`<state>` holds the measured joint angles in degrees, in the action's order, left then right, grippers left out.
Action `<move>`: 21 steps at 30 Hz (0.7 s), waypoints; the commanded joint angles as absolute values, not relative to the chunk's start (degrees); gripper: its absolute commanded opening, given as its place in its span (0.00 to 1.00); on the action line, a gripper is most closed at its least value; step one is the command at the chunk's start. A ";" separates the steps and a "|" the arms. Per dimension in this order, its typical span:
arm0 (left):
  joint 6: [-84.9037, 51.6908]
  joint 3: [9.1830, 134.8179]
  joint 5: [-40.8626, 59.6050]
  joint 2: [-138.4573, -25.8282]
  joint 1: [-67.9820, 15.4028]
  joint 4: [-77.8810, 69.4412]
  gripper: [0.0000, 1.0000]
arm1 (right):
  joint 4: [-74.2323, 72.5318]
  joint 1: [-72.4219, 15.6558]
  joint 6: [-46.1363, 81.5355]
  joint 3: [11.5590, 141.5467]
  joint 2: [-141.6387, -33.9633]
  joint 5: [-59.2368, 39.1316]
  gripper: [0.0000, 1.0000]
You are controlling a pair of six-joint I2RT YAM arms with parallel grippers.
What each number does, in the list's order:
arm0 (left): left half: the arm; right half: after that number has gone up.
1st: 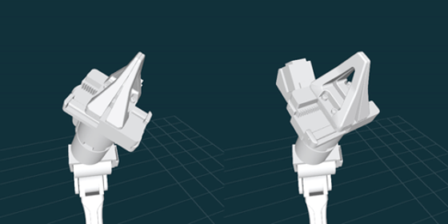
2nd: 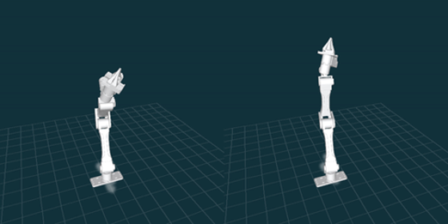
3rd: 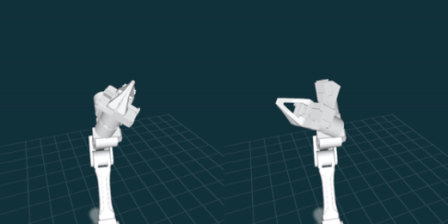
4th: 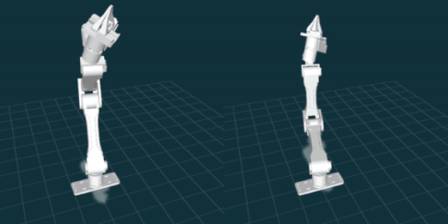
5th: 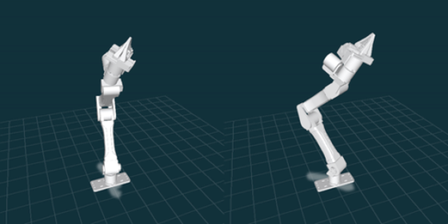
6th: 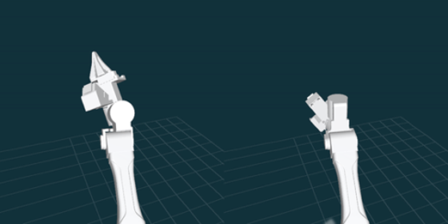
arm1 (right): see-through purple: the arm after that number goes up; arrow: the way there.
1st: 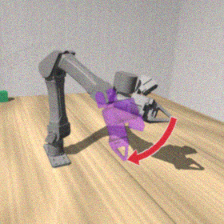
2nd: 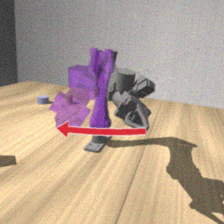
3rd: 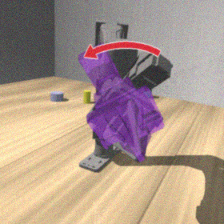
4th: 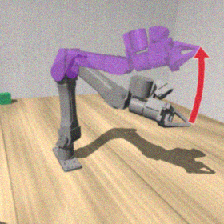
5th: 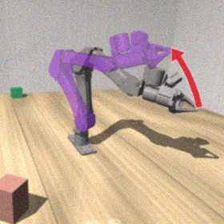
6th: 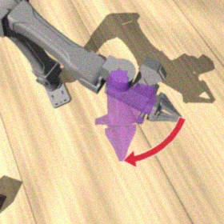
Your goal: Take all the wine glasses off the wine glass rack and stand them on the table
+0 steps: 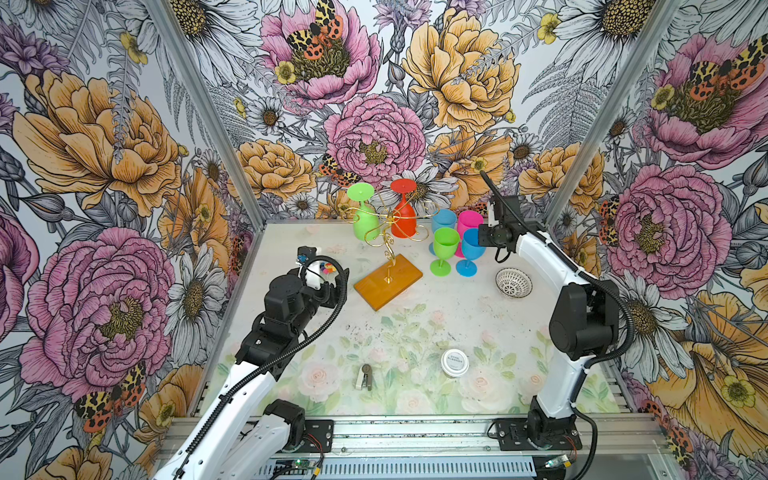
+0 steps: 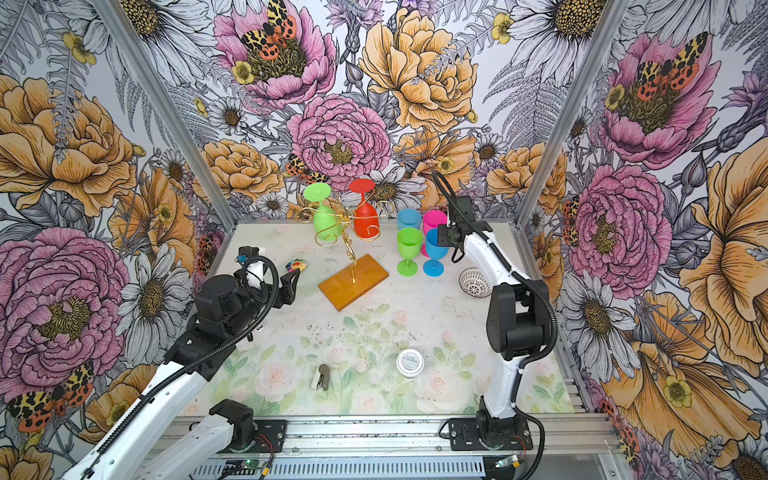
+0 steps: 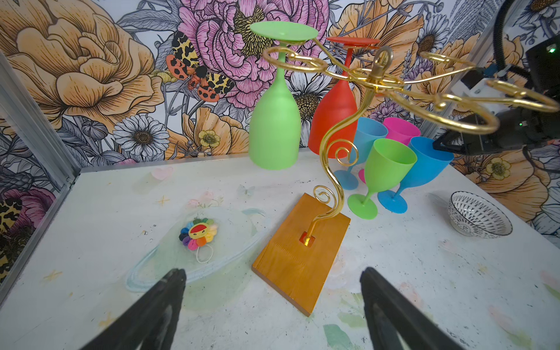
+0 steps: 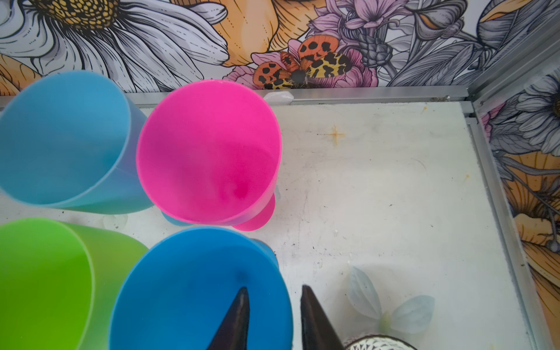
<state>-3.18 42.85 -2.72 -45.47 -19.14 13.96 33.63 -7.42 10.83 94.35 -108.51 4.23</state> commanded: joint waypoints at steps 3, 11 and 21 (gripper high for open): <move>-4.22 44.36 -0.16 -45.96 -17.97 13.27 0.92 | 32.34 -7.03 10.27 95.19 -106.81 3.50 0.44; -5.51 46.46 4.51 -46.82 -13.71 14.56 0.92 | 32.39 -7.03 10.19 94.46 -102.69 2.44 0.64; -11.82 53.08 14.05 -51.82 -4.77 17.39 0.92 | 32.34 -6.98 10.38 90.45 -92.68 -5.92 0.75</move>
<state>-8.21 50.24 9.02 -50.52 -6.50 16.32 33.41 -7.40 10.46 91.92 -95.77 -1.76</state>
